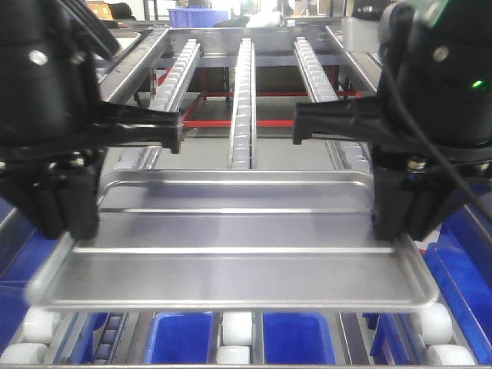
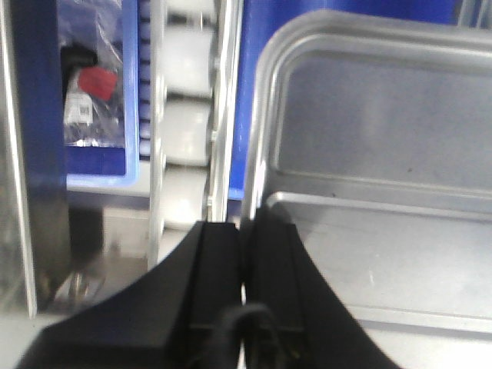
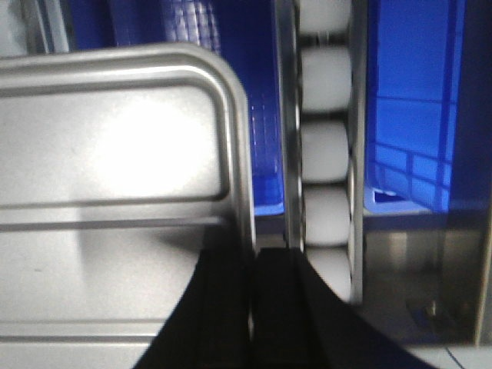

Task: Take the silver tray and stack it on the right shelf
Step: 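Lift the tray with both grippers and pull it toward the robot, then hold the tray level in both grippers while the base turns away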

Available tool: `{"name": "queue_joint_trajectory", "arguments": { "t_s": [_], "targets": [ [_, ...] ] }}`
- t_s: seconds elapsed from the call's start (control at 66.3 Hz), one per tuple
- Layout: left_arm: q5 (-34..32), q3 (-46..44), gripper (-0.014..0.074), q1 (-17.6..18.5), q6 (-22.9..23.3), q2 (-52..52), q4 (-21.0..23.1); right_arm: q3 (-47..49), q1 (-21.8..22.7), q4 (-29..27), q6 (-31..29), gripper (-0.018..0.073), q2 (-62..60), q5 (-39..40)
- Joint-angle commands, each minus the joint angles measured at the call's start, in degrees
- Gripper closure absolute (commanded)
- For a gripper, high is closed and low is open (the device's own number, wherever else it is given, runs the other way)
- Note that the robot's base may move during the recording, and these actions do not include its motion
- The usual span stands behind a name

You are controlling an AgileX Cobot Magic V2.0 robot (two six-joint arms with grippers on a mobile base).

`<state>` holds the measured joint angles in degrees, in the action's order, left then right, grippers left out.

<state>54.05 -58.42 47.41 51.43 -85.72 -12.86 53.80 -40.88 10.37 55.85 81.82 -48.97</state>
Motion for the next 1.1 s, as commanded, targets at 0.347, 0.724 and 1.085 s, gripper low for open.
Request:
{"name": "queue_joint_trajectory", "arguments": {
  "t_s": [0.347, 0.724, 1.085],
  "targets": [
    [3.05, 7.44, 0.0696, 13.33, 11.84, 11.22, -0.23, -7.35, -13.82, 0.46, 13.47, 0.0507, -9.82, -0.68],
    [3.42, 11.31, 0.0696, 18.09, 17.19, 15.16, -0.50, -8.19, -19.38, 4.91, 19.87, 0.0507, -12.62, -4.20],
    [3.31, 11.21, 0.0696, 18.09, 17.19, 15.16, -0.61, -8.19, -19.38, 4.91, 19.87, 0.0507, -12.62, -4.20]
  ]
}}
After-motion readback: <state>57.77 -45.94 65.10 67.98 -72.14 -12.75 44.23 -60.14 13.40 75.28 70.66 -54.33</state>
